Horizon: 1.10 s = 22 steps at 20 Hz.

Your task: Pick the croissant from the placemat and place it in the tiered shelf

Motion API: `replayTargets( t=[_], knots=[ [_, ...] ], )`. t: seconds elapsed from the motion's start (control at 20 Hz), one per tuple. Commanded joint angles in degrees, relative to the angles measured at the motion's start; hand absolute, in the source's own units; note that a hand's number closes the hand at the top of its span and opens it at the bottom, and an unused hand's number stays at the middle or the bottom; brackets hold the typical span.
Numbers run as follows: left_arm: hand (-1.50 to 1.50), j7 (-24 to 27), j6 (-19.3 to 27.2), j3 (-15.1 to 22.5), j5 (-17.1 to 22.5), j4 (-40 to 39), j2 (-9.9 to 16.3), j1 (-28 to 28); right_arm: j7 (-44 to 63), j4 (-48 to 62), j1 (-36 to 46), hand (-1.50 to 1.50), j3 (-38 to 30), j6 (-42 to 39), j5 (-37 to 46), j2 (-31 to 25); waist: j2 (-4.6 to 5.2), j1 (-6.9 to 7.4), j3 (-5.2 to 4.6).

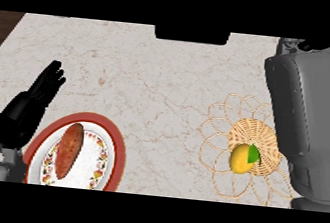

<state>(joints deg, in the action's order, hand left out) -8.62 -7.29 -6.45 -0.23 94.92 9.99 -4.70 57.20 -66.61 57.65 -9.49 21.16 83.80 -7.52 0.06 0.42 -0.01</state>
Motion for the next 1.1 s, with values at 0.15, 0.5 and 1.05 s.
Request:
replayTargets(
  t=[0.15,0.5,1.05],
  knots=[
    [0.00,0.2,-0.8,0.7,0.6,0.4,-0.7,1.0,-6.1,-1.9,2.6,1.50,-6.6,15.2,-11.3,-0.1,0.43,1.14,0.18],
    [0.00,-3.0,-0.4,1.1,0.0,2.8,0.0,-1.2,-23.2,0.6,4.4,1.50,-14.2,24.6,-34.4,-4.3,0.71,1.58,0.18],
    [0.00,-1.1,-0.9,1.0,-0.3,1.3,-0.1,0.5,-15.6,23.3,6.0,1.50,-3.1,-2.6,1.1,-24.2,0.43,1.21,-0.05]
  ],
)
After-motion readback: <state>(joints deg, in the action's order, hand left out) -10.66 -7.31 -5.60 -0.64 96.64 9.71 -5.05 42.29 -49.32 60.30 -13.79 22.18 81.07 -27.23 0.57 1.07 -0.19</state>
